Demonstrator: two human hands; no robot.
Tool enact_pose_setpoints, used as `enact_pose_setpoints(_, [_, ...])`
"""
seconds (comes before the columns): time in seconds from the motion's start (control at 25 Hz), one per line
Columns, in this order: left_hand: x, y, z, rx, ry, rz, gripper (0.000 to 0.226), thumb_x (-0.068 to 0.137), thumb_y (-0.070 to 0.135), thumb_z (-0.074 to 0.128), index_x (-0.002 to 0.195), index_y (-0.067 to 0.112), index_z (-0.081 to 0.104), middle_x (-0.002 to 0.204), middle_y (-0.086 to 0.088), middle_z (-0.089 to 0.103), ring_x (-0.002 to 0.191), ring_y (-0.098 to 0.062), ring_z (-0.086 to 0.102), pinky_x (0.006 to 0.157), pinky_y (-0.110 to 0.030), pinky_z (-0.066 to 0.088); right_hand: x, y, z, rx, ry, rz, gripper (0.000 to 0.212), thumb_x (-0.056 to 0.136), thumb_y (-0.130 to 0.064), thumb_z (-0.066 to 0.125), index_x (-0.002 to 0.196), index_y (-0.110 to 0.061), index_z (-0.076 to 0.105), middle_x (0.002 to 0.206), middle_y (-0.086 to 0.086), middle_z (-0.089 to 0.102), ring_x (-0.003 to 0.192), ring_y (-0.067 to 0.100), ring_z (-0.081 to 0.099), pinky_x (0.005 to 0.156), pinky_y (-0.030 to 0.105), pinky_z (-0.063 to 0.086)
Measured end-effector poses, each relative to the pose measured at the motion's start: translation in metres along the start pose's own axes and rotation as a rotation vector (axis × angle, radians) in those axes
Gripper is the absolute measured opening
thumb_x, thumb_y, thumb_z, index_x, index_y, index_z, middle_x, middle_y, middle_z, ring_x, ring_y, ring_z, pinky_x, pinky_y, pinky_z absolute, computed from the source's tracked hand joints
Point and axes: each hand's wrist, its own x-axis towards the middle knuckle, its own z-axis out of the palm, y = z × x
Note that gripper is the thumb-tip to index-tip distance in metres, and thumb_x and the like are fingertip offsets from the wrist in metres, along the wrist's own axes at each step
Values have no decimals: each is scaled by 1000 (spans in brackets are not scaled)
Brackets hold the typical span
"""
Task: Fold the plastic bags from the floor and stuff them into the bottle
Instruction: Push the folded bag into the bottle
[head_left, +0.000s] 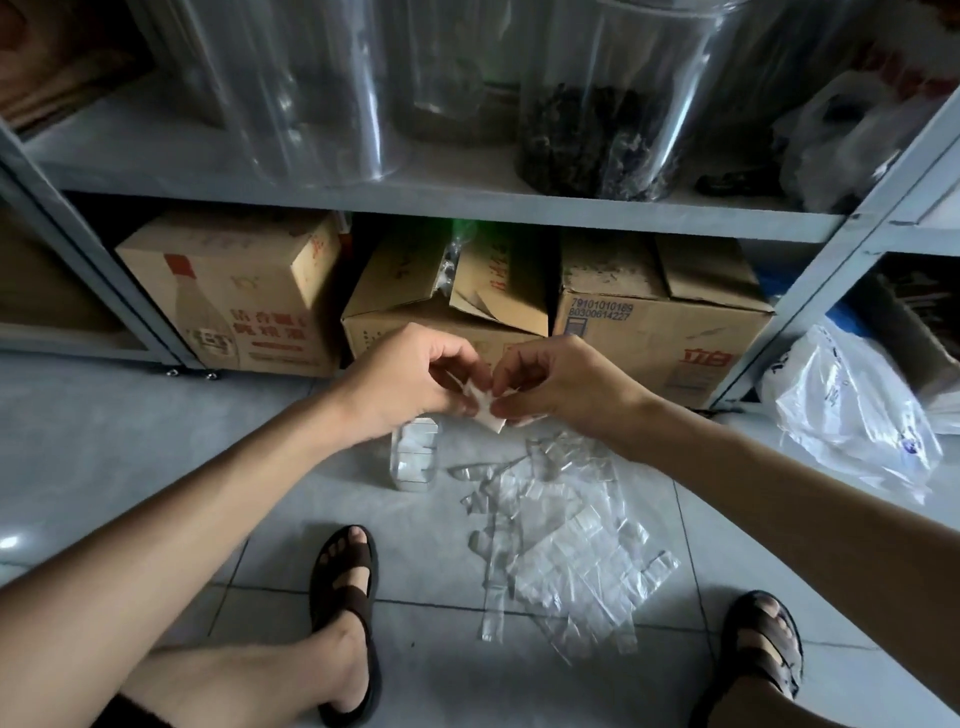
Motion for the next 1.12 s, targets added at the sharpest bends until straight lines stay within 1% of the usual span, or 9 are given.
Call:
enact_pose_setpoints(0.16, [24, -72, -21, 33, 15, -123, 31, 69, -11, 82, 80, 16, 72, 82, -4, 76, 75, -12, 69, 75, -31, 56, 60, 34, 24, -147, 23, 2, 17, 75, 8, 78, 76, -8, 73, 77, 2, 72, 67, 16, 70, 65, 25, 59])
enact_pose_setpoints(0.32, [49, -172, -21, 27, 133, -384, 29, 74, -13, 75, 75, 14, 67, 72, -6, 71, 62, -16, 63, 63, -30, 53, 109, 109, 43, -308, 140, 36, 27, 73, 12, 73, 73, -15, 73, 78, -3, 71, 66, 14, 67, 64, 28, 60])
enact_pose_setpoints(0.4, [57, -230, -10, 7, 265, -582, 21, 79, -7, 74, 80, 11, 65, 70, -7, 69, 56, -17, 60, 55, -26, 52, 132, 158, 59, -392, 185, 65, 30, 74, 6, 70, 86, -21, 77, 80, -9, 71, 69, 10, 66, 69, 28, 58])
enact_pose_setpoints(0.52, [70, -301, 15, 75, 311, -747, 15, 85, 13, 75, 86, 10, 60, 76, -8, 69, 62, -22, 64, 61, -30, 55, 169, 207, 81, -539, 173, 55, 52, 78, -2, 63, 121, -29, 69, 83, -6, 70, 73, 15, 63, 63, 22, 46])
enact_pose_setpoints(0.56, [75, -317, 23, 109, 304, -748, 18, 86, 19, 74, 85, 9, 59, 80, -11, 70, 69, -27, 67, 67, -34, 58, 184, 213, 86, -573, 176, 14, 50, 78, -3, 61, 121, -27, 69, 84, -2, 72, 74, 19, 64, 63, 24, 46])
enact_pose_setpoints(0.68, [95, -354, 42, 272, 290, -720, 28, 89, 32, 67, 89, 4, 64, 92, -18, 73, 91, -34, 69, 83, -41, 56, 237, 227, 102, -626, 231, -85, 34, 79, 2, 56, 101, -16, 76, 91, 3, 75, 75, 22, 67, 64, 24, 47])
enact_pose_setpoints(0.88, [110, -392, 57, 506, 274, -708, 23, 94, 18, 54, 90, -1, 68, 90, -18, 73, 91, -33, 69, 77, -38, 55, 283, 250, 133, -792, 162, -170, 37, 84, 5, 46, 101, -12, 74, 89, 11, 74, 74, 29, 69, 69, 38, 59])
enact_pose_setpoints(1.0, [107, -406, 58, 472, 275, -688, 23, 90, 10, 51, 68, 8, 52, 80, -20, 70, 77, -33, 70, 72, -39, 58, 300, 263, 146, -766, 21, -15, 32, 91, 3, 46, 98, -13, 74, 88, 7, 73, 70, 21, 67, 66, 32, 59])
enact_pose_setpoints(1.12, [106, -405, 56, 415, 283, -682, 36, 90, 13, 57, 60, 16, 38, 78, -21, 68, 72, -32, 70, 69, -43, 60, 314, 261, 150, -744, -175, 164, 34, 95, 5, 45, 109, -14, 70, 95, 4, 68, 68, 10, 58, 53, 20, 44])
